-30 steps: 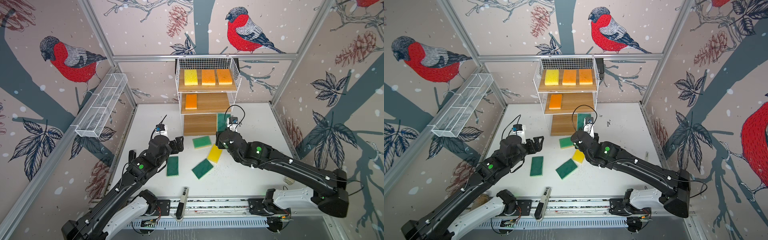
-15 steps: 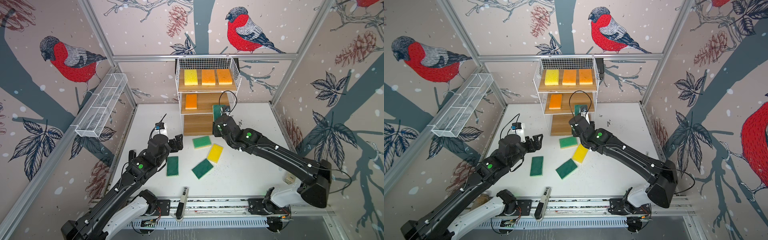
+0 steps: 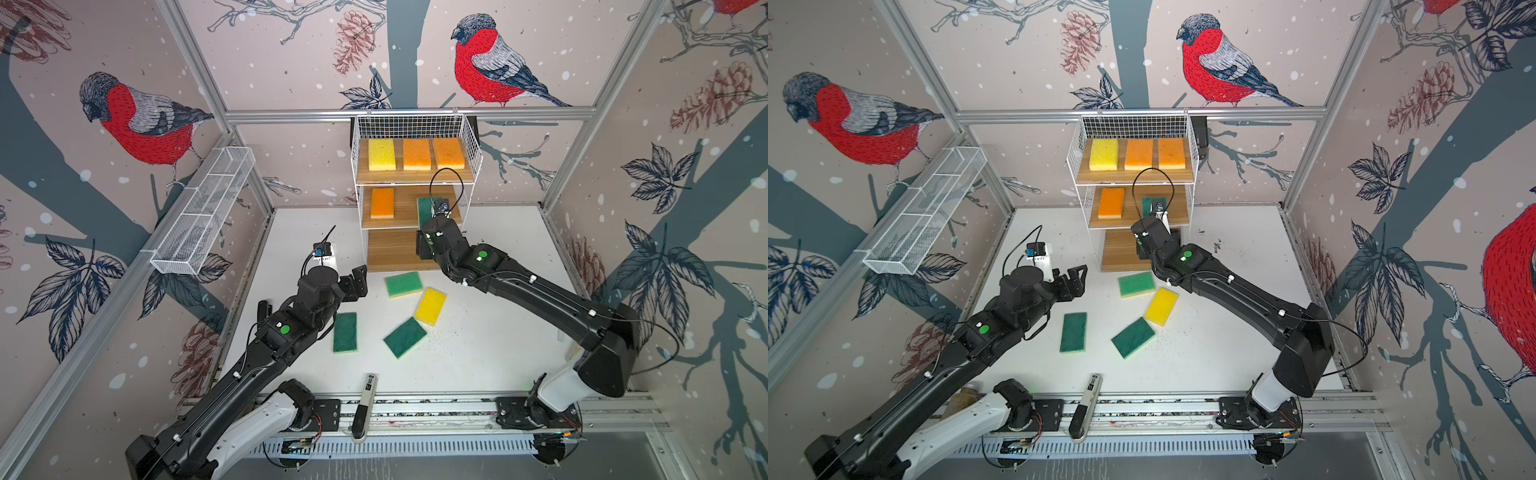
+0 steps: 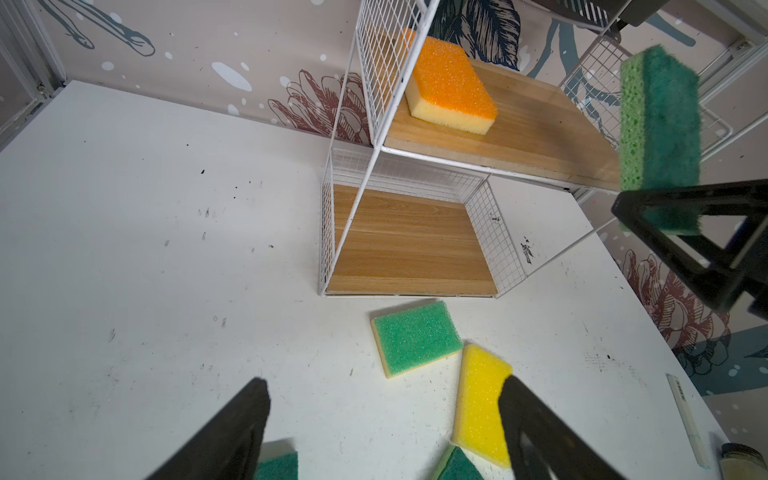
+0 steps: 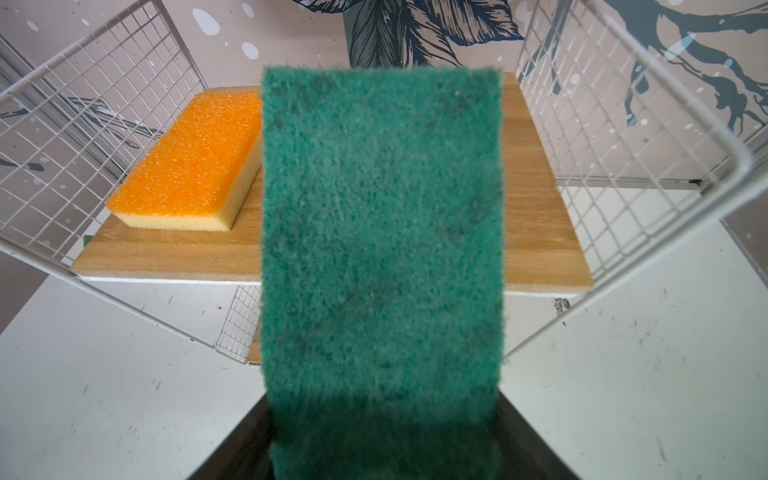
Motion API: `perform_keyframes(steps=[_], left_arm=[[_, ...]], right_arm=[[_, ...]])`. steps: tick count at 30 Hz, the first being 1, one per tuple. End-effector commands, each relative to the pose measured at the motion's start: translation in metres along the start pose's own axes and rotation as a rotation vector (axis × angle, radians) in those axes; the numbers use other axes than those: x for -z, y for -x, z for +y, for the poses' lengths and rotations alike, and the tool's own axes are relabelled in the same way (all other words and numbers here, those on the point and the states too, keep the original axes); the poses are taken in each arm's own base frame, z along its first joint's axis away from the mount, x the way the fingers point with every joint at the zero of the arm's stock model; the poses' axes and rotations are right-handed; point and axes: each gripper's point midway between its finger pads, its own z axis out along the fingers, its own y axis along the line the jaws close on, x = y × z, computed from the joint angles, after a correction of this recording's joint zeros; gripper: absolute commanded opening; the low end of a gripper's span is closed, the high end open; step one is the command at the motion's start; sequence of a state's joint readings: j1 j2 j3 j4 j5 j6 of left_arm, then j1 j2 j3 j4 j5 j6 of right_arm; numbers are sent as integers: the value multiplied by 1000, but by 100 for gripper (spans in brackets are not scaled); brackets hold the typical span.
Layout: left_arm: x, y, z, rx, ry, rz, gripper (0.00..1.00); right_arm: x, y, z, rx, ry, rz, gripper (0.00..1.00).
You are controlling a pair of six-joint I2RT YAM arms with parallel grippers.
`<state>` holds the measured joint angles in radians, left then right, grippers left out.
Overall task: Place and organize the cleaning sponges onto the shelf
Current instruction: 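Lift the dark green sponge with the right gripper toward the middle shelf, then lower the dark green sponge beside the orange sponge on the middle shelf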
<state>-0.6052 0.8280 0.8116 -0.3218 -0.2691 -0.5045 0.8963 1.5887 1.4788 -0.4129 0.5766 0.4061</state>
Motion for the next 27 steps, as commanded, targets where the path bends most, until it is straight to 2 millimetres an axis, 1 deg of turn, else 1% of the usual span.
perform_keyframes(steps=[1, 10, 16, 27], left_arm=[[1, 12, -4, -2, -17, -47, 87], [3, 12, -2, -12, -11, -59, 87], [6, 15, -2, -17, -13, -73, 87], [7, 17, -2, -22, -15, -85, 87]], right_arm=[[-4, 15, 11, 2, 24, -42, 69], [-22, 32, 26, 22, 22, -75, 69], [-34, 39, 34, 31, 18, -76, 70], [-49, 41, 31, 9, -7, -81, 71]])
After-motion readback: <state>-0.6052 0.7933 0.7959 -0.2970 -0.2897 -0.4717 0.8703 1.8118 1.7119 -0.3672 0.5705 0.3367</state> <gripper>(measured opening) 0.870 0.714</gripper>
